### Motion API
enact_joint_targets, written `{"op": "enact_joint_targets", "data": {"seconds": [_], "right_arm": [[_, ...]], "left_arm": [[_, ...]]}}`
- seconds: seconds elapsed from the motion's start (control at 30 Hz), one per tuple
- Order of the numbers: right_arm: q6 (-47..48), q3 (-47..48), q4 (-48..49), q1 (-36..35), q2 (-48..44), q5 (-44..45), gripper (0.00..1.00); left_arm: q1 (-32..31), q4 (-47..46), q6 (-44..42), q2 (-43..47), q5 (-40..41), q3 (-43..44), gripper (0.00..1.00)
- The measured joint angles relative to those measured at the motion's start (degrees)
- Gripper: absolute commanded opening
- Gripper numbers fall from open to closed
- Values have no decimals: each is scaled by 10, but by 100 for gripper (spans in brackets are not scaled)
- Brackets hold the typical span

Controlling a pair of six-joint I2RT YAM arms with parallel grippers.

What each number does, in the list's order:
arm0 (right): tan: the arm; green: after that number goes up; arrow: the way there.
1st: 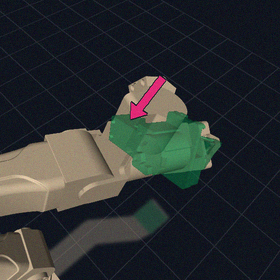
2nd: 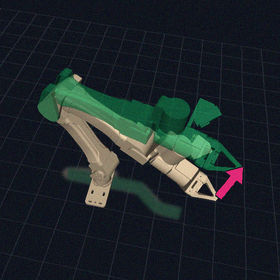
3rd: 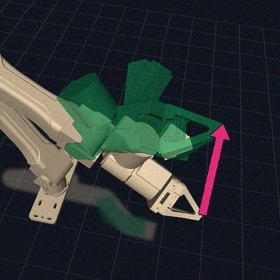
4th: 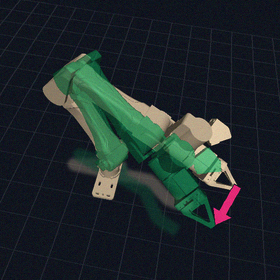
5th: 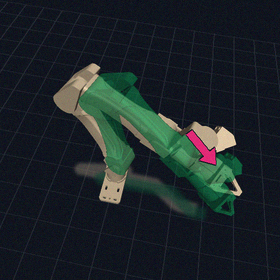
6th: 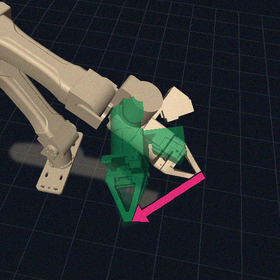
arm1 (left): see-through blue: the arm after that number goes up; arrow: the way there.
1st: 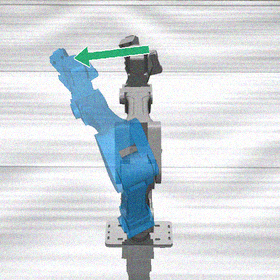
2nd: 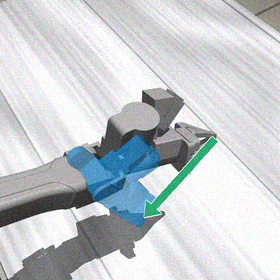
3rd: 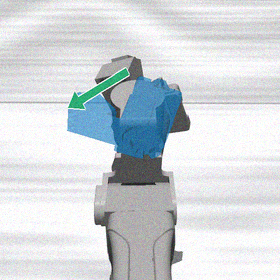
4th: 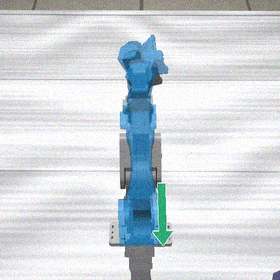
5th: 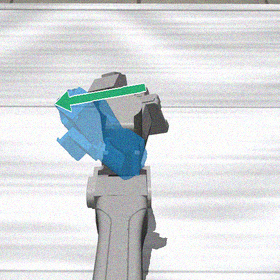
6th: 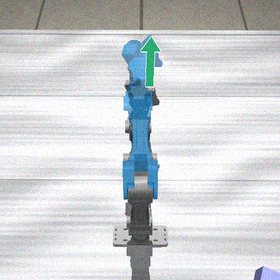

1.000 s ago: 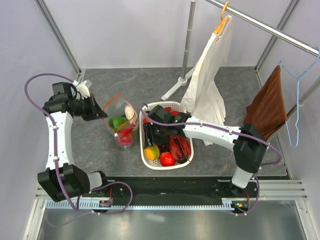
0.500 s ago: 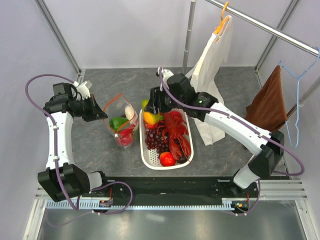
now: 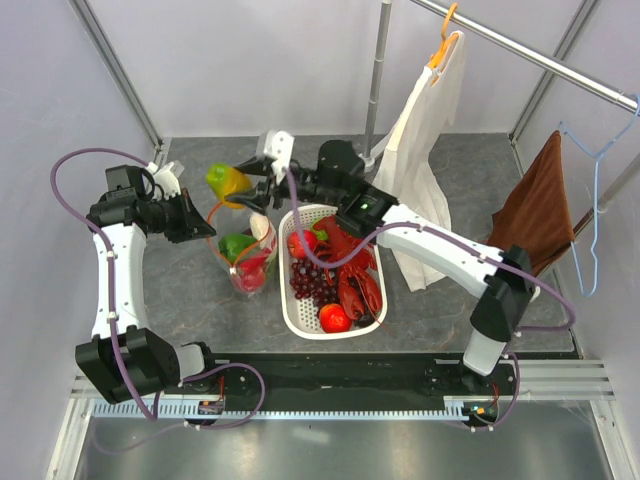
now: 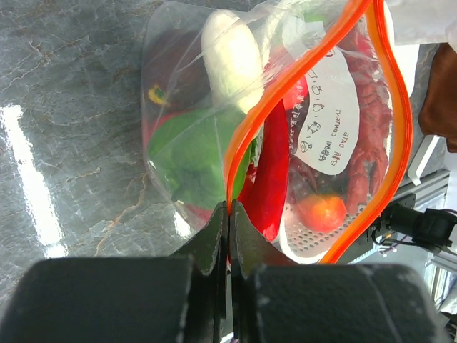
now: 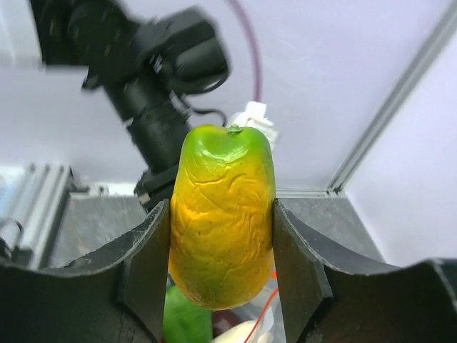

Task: Place the food in the zip-top bag and seal the zipper
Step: Place the fake fruit in the zipper food storage bag.

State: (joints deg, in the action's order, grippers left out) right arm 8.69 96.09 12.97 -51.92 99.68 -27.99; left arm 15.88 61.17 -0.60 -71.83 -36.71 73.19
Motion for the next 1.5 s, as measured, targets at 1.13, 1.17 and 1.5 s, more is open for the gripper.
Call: {"op": "enact_joint_targets", "data": {"seconds": [1.13, 1.17, 1.5], "right_arm": [[380, -67, 29, 4, 92, -96, 94], [367, -73, 31, 3, 87, -96, 94], [138, -85, -4, -2, 11, -41, 82]], "left_arm": [[0, 25, 4, 5, -8, 15, 2], [0, 26, 7, 6, -8, 15, 2], [18, 32, 29, 24, -9, 15, 2]]}}
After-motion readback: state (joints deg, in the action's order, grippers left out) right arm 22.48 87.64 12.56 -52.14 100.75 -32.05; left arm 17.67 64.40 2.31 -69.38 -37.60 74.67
